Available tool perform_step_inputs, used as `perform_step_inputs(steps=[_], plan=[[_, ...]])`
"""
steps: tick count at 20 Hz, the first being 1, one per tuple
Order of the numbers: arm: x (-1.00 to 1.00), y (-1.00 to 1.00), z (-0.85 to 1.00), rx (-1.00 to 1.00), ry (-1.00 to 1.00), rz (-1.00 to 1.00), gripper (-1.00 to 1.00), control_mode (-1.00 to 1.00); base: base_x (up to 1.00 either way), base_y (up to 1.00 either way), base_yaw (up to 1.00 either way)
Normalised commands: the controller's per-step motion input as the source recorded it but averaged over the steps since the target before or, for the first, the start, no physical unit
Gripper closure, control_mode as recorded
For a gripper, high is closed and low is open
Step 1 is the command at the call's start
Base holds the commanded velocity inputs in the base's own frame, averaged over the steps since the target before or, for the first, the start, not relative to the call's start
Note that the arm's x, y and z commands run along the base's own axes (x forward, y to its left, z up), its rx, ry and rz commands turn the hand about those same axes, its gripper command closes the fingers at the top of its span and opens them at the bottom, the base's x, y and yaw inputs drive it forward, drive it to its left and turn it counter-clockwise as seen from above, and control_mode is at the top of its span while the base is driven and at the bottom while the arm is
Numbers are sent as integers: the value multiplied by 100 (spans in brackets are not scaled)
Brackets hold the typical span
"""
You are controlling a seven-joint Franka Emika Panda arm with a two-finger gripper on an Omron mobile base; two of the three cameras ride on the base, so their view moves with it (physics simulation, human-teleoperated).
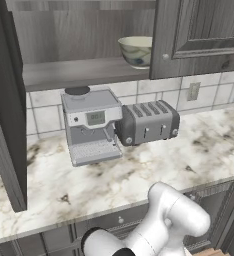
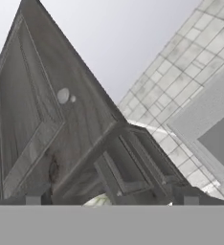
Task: Pick the mug and place it in the sink. Pick the bowl and place it in the open cabinet and then close the cabinet.
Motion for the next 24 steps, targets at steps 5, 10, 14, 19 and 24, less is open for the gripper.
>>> perform_step_inputs(steps=[5,10,14,19,24], plan=[[30,-46,-12,13,5,0,-100,-100,0,0,0],[50,-18,-6,9,8,0,-100,-100,0,0,0],[53,29,0,0,4,0,-100,-100,0,0,0],[58,22,0,0,10,-4,-100,-100,0,0,0],[33,1,0,0,13,-6,-100,-100,0,0,0]])
